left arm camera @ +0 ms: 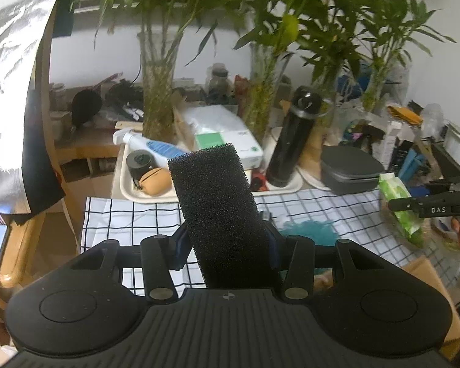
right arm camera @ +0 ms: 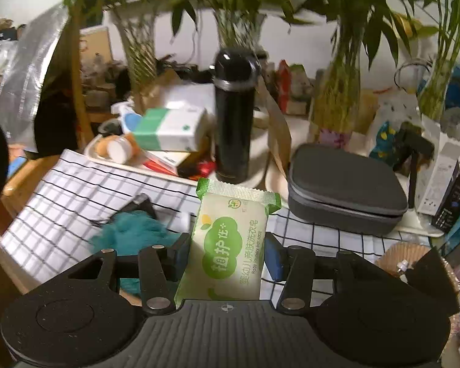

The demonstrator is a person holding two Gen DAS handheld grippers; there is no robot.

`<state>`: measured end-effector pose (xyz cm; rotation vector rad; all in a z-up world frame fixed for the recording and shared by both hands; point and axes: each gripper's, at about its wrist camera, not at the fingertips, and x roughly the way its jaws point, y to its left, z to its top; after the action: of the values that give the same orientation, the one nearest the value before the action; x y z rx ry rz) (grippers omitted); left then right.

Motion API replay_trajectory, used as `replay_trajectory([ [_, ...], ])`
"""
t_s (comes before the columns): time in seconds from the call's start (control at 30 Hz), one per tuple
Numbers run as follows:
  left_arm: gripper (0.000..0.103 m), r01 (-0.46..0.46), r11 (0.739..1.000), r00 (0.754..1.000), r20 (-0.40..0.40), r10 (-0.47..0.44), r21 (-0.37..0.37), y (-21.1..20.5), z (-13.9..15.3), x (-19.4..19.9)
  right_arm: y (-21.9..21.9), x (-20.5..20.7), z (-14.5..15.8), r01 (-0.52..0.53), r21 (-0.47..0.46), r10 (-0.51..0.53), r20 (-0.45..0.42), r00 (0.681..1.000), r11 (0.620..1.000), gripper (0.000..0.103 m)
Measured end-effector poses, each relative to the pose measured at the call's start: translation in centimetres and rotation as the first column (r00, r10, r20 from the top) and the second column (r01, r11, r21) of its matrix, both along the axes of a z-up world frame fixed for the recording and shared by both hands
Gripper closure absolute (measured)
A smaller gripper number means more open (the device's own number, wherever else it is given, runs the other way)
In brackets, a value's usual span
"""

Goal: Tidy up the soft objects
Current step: 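Carry both items to the box and open the left gripper to drop the sponge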

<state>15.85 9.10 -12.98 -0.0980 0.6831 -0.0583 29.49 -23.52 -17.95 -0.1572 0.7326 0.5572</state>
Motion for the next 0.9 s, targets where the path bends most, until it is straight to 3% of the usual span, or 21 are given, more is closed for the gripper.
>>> replay_trajectory([
  [0.43,0.057,0.095,0.995,0.995,-0.038,-0.096,-0.012,-3.6,4.5,-4.2,-0.5,-8.6,6.1,-0.075,0.062,0.073,0.036,0.997,0.995,0.050],
  [0.63,0.057,0.139,0.990,0.986,-0.089,-0.138,-0.004,-5.5,4.1,-5.5,-0.1,-12.4,6.9,-0.099,0.054,0.097,0.042,0.994,0.994,0.050],
  [0.9,0.056,0.188,0.981,0.960,-0.206,-0.192,-0.038,-7.4,1.7,-5.7,-0.1,-15.4,5.8,-0.130,0.052,0.130,0.019,0.991,0.990,0.050],
])
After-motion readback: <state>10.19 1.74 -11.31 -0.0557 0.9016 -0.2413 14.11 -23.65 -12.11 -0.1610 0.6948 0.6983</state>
